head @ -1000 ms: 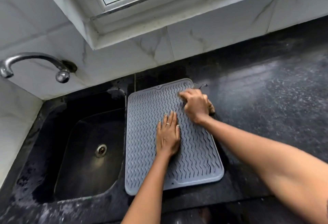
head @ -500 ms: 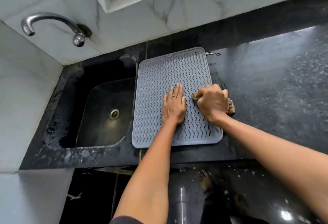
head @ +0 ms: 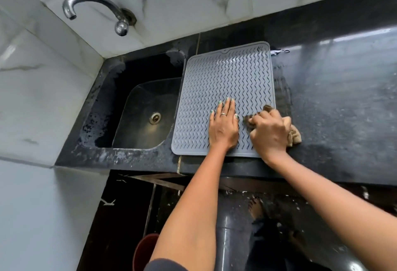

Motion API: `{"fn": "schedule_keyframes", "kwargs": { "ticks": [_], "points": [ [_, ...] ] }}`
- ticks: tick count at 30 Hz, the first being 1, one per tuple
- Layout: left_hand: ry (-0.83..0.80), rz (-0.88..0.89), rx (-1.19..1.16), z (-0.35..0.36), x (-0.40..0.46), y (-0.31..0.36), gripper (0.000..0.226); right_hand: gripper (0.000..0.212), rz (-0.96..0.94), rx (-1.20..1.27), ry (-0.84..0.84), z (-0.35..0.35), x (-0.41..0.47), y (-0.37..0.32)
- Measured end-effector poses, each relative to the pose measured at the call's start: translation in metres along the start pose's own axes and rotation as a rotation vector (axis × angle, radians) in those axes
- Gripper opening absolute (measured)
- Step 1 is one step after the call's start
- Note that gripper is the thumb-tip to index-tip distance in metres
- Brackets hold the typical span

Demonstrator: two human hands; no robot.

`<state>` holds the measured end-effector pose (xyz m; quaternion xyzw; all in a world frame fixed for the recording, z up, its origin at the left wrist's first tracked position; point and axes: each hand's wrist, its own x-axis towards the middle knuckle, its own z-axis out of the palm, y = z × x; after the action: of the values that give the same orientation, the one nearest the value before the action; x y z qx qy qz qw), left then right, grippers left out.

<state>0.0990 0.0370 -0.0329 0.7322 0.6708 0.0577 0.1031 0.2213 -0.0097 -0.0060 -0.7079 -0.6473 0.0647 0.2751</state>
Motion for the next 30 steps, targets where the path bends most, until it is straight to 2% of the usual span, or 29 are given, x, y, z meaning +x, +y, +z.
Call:
{"fn": "schedule_keyframes", "kwargs": {
  "ticks": [3, 6, 8, 12, 15, 18, 25, 28, 30],
  "points": [
    [-0.019, -0.007, 0.008, -0.003, 0.000, 0.003, 0.053, 0.017, 0.015, 0.009, -0.024, -0.009, -0.008, -0.003],
    [-0.053, -0.021, 0.002, -0.006, -0.004, 0.008, 0.053, 0.023, 0.119, 0.157, -0.024, -0.018, 0.014, -0.002],
    [-0.043, -0.020, -0.016, -0.006, -0.016, 0.007, 0.053, 0.025, 0.100, 0.241, -0.005, -0.016, 0.032, 0.001],
    [-0.013, -0.037, -0.038, -0.001, -0.034, 0.004, 0.052, 0.033, -0.001, 0.041, -0.208, -0.010, 0.036, 0.000],
    [-0.008, -0.060, -0.015, 0.001, -0.031, 0.004, 0.052, 0.023, -0.069, -0.075, -0.176, -0.014, -0.007, 0.000],
    [0.003, -0.062, -0.011, 0.003, -0.030, 0.005, 0.053, 0.016, -0.127, -0.057, -0.156, -0.023, -0.042, 0.001],
    [-0.021, -0.054, 0.010, 0.002, -0.030, 0.003, 0.052, 0.021, -0.046, 0.122, -0.088, -0.022, 0.005, -0.010],
    [-0.010, -0.059, 0.002, 0.002, -0.030, 0.003, 0.052, 0.026, -0.085, -0.022, -0.188, -0.014, 0.004, -0.013],
    [-0.005, -0.061, -0.007, 0.003, -0.030, 0.003, 0.052, 0.020, -0.124, -0.084, -0.158, -0.012, -0.017, -0.011]
  ]
}}
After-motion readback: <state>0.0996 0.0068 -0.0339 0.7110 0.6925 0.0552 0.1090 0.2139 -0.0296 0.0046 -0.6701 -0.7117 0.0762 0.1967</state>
